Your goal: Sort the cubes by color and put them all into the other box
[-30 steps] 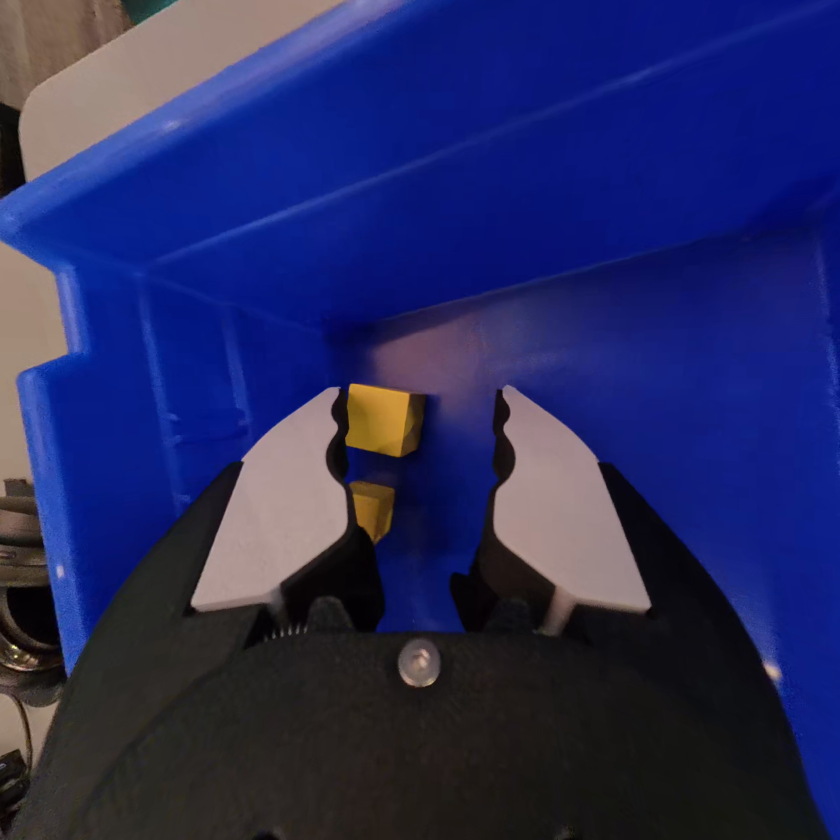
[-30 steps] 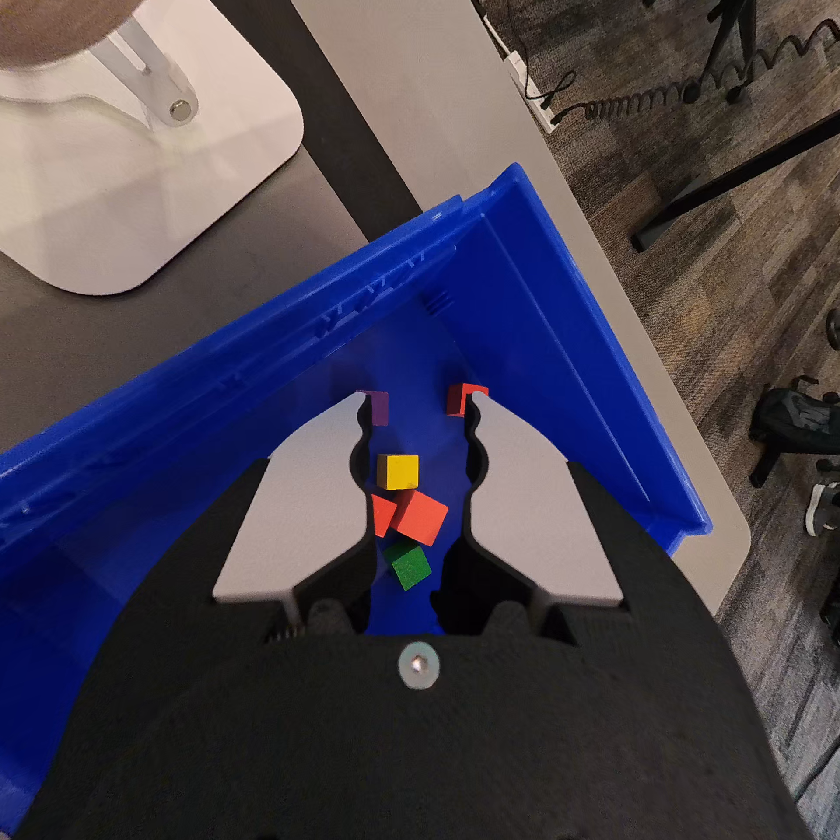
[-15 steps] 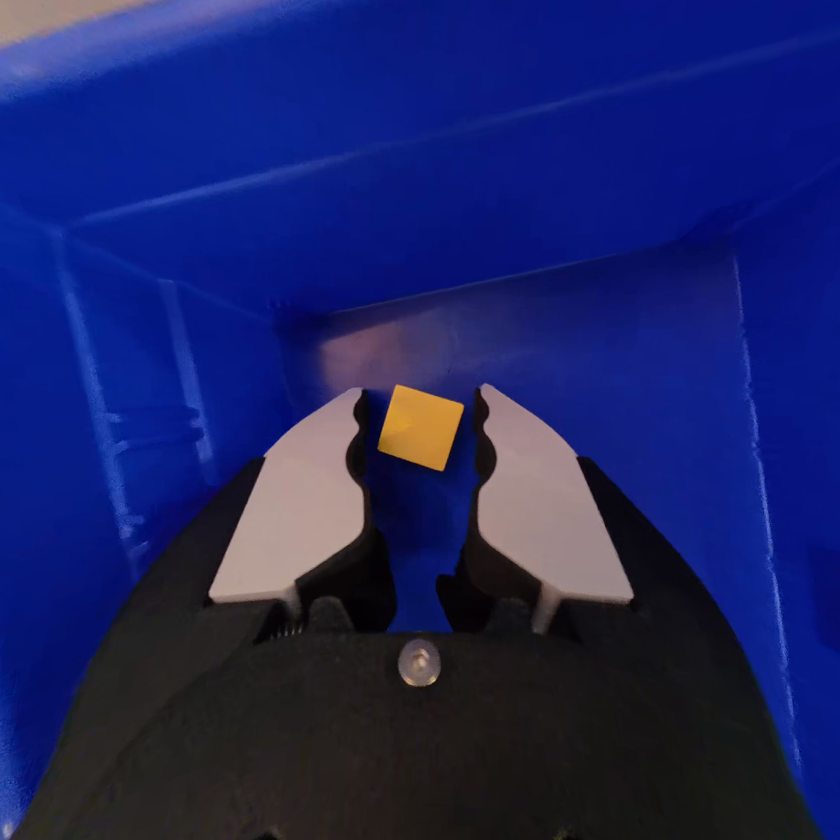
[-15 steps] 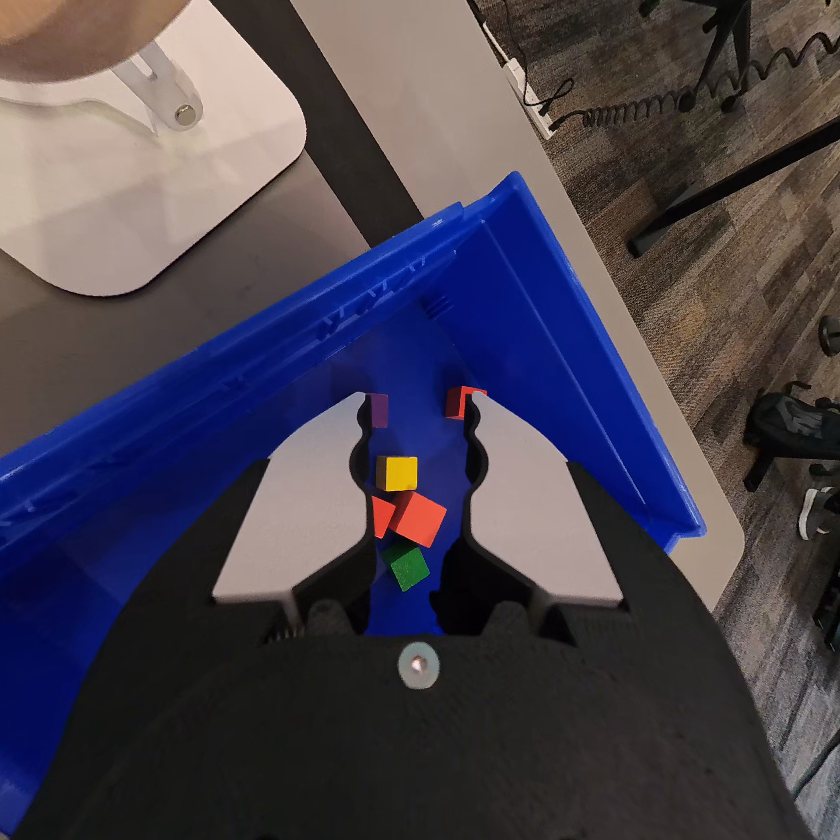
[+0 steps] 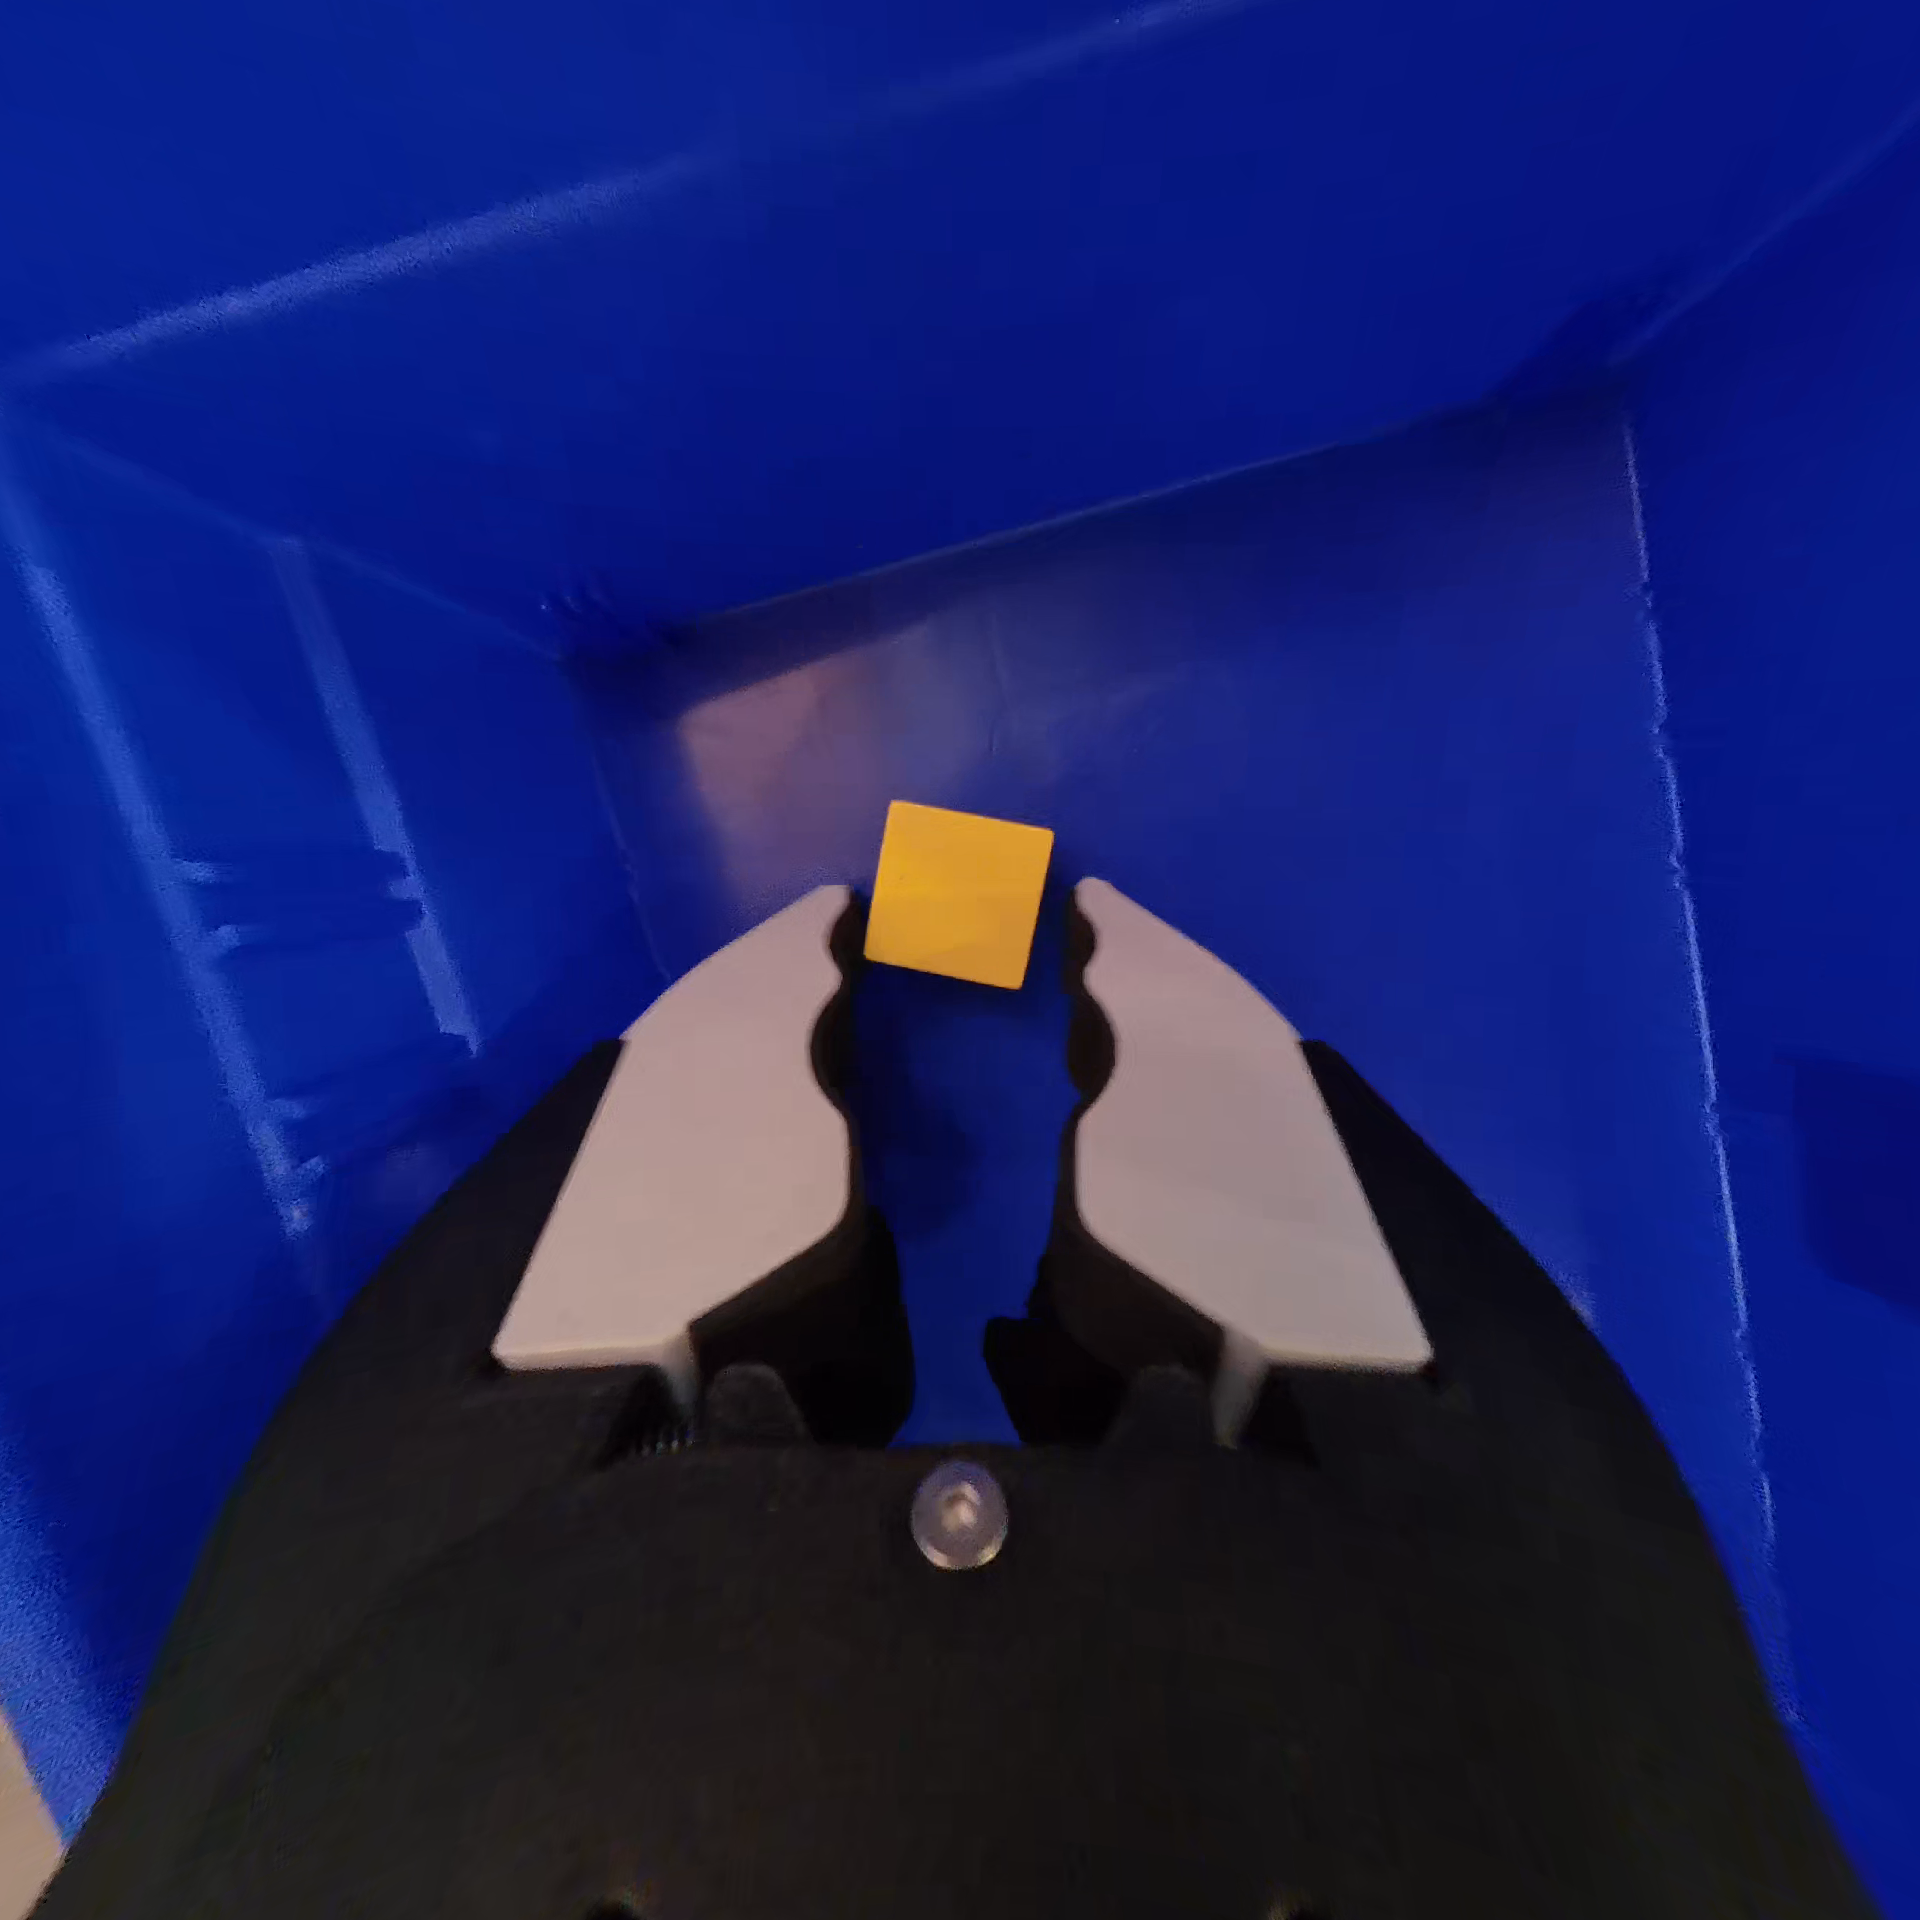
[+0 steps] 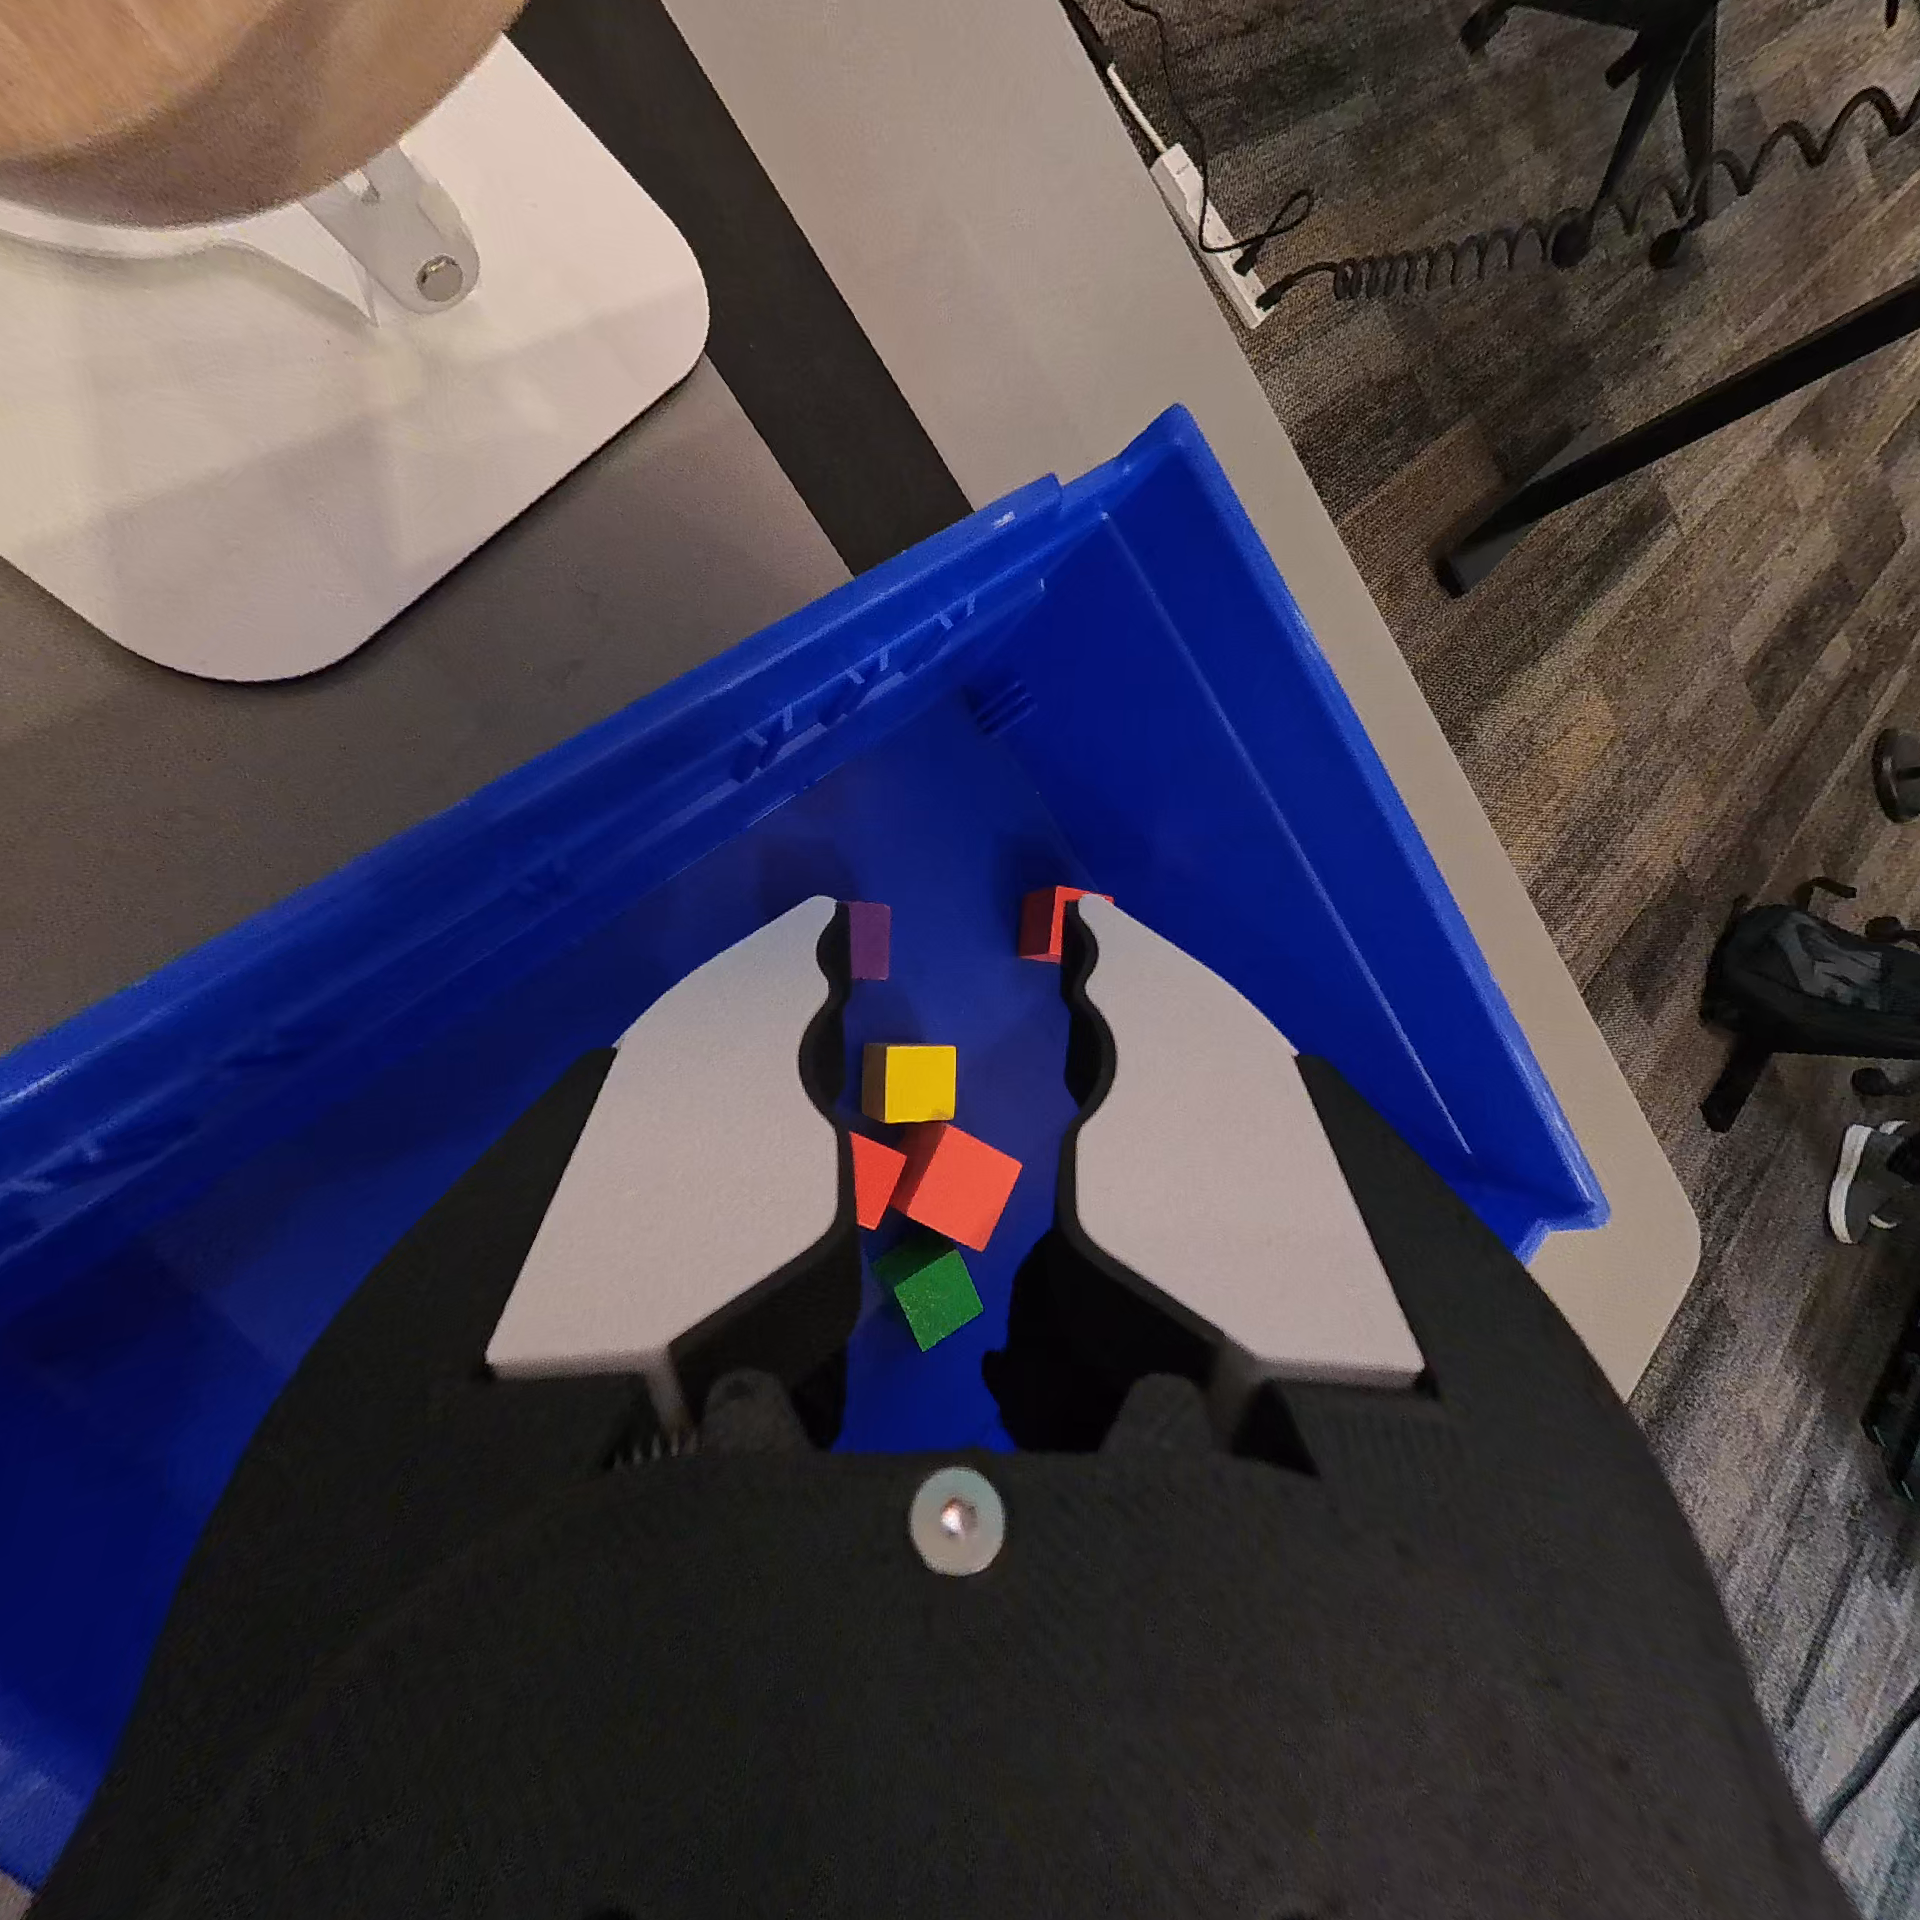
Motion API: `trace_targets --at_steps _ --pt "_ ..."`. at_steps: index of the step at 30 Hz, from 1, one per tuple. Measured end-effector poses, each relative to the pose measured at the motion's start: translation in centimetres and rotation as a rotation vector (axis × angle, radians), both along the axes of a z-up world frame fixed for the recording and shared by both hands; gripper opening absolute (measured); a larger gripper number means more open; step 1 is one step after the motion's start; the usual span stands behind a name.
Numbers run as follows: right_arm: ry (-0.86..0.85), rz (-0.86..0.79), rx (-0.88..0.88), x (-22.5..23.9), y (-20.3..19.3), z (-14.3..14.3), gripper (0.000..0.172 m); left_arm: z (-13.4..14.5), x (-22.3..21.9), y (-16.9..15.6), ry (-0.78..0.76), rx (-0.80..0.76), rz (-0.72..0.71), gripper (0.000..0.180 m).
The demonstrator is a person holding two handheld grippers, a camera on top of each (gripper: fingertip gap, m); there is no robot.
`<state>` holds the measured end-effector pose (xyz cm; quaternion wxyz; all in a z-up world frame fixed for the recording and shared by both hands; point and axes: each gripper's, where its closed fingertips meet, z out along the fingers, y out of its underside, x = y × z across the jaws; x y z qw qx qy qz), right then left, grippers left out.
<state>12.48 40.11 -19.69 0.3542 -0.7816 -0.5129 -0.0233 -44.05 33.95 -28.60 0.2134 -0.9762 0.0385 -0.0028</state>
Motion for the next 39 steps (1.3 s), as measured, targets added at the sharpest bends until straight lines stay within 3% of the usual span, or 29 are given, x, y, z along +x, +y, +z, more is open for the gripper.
trace_targets --at_steps 2,8,12,17,22,27,31,34,39 --pt "-0.001 0.001 0.002 0.0 0.0 0.0 0.039 0.0 0.2 0.0 0.005 -0.003 -0.006 0.029" --pt "0.010 0.000 0.017 0.0 0.0 0.5 0.039 0.2 0.3 0.3 0.031 0.011 -0.019 0.029" --pt "0.030 0.005 0.048 0.0 0.1 1.4 0.038 1.8 0.4 0.8 0.052 0.078 -0.031 0.030" --pt "0.106 0.018 0.141 -0.1 -0.1 4.8 0.037 7.7 1.9 1.3 -0.035 0.261 -0.037 0.030" --pt "0.227 0.076 0.328 -0.3 -1.7 11.2 0.037 16.7 4.8 0.1 -0.182 0.514 -0.096 0.029" --pt "0.368 0.251 0.587 -2.7 -6.6 18.7 0.037 26.5 12.4 -3.9 -0.402 0.755 -0.330 0.029" --pt "0.453 0.468 0.773 -6.7 -12.6 22.5 0.040 30.6 20.9 -7.8 -0.566 0.836 -0.595 0.029" --pt "0.458 0.590 0.871 -9.8 -16.3 23.2 0.043 31.2 27.7 -10.6 -0.693 0.814 -0.781 0.029" --pt "0.423 0.706 0.957 -13.6 -19.7 22.2 0.044 29.8 36.6 -14.5 -0.919 0.720 -1.025 0.029"
